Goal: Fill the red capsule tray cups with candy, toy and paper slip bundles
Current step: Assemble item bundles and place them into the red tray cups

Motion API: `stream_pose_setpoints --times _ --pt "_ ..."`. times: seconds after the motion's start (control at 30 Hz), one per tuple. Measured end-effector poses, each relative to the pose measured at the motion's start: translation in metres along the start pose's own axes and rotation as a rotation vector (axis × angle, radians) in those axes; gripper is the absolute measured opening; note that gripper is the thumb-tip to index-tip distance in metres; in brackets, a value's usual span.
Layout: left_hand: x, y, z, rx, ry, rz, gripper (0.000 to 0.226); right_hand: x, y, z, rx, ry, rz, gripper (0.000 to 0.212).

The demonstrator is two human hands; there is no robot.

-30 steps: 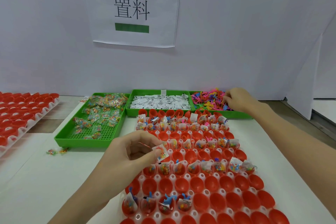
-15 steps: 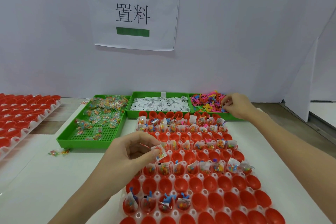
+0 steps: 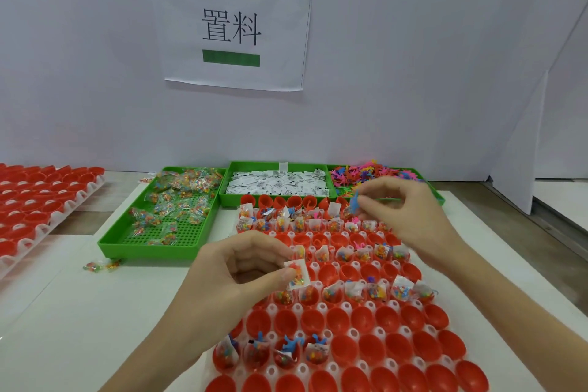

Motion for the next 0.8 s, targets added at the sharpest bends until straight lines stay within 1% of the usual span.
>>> stream_pose_setpoints --times 0.1,0.17,0.27,0.37,0.47,0.5,0.57,0.6,0.7,0.8 --pt "0.003 -0.006 -0.002 0.019 -0.010 0.001 0.023 0.053 -0.030 0.022 -0.131 0.005 0.149 0.015" --pt "0.005 -0.013 -0.001 -0.002 -0.015 0.022 0.022 0.078 -0.045 0.027 -0.141 0.010 0.205 0.018" --pt "0.007 -0.021 0.001 -0.044 -0.030 0.051 0.022 0.095 -0.052 0.026 -0.105 0.022 0.204 0.018" --pt "0.009 -0.025 0.002 -0.096 -0.035 0.054 0.022 0.102 -0.055 0.025 -0.161 -0.001 0.206 0.010" --pt "0.010 -0.029 0.001 -0.145 -0.071 0.069 0.022 0.105 -0.055 0.026 -0.192 0.000 0.206 0.021" --pt "0.011 -0.029 0.000 -0.148 -0.082 0.069 0.022 0.106 -0.054 0.026 -0.196 0.006 0.206 0.020" --pt "0.012 -0.030 -0.002 -0.157 -0.112 0.045 0.021 0.106 -0.052 0.026 -0.204 0.016 0.210 0.010" --pt "0.013 -0.031 -0.004 -0.159 -0.127 0.028 0.021 0.107 -0.050 0.026 -0.206 0.017 0.216 0.011" --pt "0.018 -0.035 -0.009 -0.161 -0.168 -0.003 0.019 0.107 -0.046 0.027 -0.218 -0.027 0.307 0.014" --pt "0.023 -0.044 -0.011 -0.179 -0.199 0.031 0.018 0.107 -0.037 0.027 -0.180 -0.072 0.405 0.014"
Point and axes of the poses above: each hand's wrist, its own x-axis away from the middle knuckle, its own y-axis out of the back of the hand, z = x × y, the point moved 7 cm from there along -x, towards the middle knuckle, and after that the axes turned 3 degrees about y, right-handed, at the moved point
